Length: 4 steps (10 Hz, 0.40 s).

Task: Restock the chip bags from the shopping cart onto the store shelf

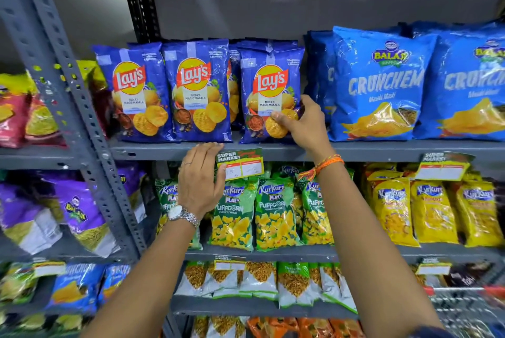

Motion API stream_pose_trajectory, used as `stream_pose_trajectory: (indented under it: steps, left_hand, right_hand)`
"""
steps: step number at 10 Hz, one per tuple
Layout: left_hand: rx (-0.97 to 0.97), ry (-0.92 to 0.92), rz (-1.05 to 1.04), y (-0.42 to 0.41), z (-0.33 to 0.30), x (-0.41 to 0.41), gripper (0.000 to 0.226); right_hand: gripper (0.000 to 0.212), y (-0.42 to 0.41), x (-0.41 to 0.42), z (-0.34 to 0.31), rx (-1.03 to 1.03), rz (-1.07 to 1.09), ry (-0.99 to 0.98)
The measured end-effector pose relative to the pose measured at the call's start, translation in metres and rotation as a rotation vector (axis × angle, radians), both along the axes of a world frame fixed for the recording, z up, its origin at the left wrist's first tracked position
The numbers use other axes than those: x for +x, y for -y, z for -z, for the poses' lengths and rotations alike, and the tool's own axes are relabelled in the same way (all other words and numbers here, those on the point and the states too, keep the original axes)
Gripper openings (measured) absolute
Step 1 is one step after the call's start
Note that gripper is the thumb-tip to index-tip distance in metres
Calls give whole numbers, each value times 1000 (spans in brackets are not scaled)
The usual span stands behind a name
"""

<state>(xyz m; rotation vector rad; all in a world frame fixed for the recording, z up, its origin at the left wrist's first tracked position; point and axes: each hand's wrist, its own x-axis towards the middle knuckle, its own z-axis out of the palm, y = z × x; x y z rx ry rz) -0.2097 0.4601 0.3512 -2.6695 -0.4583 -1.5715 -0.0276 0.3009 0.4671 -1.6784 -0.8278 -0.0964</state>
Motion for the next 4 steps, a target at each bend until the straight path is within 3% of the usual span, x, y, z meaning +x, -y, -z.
stream_pose_trajectory:
  steps: [2, 4]
  left_hand:
    - [-19, -3, 7, 2, -1, 0, 40]
    - [-80, 5, 41, 7, -3, -3, 43]
  right_hand:
    - [52, -2, 1, 2, 9, -3, -37]
    - [76, 8, -4, 1, 71, 62, -80]
